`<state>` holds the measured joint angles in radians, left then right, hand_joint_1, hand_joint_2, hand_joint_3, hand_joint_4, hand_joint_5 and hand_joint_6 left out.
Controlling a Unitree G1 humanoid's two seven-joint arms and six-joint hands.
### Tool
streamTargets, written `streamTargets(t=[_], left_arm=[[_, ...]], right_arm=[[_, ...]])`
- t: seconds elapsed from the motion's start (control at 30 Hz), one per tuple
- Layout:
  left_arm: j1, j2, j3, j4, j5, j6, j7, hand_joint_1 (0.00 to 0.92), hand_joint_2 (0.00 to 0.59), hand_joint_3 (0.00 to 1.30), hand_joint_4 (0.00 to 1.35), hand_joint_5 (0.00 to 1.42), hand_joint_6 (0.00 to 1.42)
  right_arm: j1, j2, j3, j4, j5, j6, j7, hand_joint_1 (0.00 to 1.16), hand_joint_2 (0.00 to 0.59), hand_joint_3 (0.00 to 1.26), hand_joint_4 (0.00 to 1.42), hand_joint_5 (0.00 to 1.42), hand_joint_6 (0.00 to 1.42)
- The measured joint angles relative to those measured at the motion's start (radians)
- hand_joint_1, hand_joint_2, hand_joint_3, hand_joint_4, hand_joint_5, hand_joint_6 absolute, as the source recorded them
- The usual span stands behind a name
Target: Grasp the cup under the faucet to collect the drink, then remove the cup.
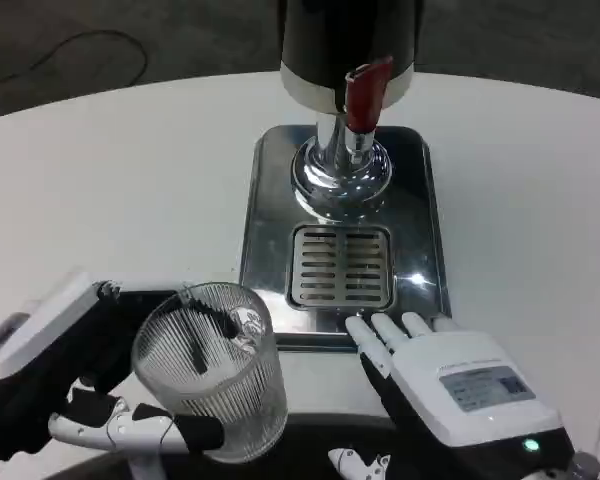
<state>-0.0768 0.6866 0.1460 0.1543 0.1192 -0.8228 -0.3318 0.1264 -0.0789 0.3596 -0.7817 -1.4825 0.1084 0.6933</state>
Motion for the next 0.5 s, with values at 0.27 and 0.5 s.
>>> streamTargets(t=[0.27,0.5], left_arm=[[-0.011,-0.001,0.0,0.0,0.004,0.001,0.0,0.397,0.291,1.04,1.18,1.37,1.42],[-0.031,-0.014,-0.004,0.007,0.008,0.004,0.0,0.397,0.291,1.04,1.18,1.37,1.42]], right_arm=[[0.0,0.004,-0.002,0.0,0.0,0.0,0.0,0.2,0.416,0.0,0.0,0.0,0.0],[-0.001,0.024,-0.011,0.0,-0.001,0.003,0.001,0.2,0.416,0.0,0.0,0.0,0.0]])
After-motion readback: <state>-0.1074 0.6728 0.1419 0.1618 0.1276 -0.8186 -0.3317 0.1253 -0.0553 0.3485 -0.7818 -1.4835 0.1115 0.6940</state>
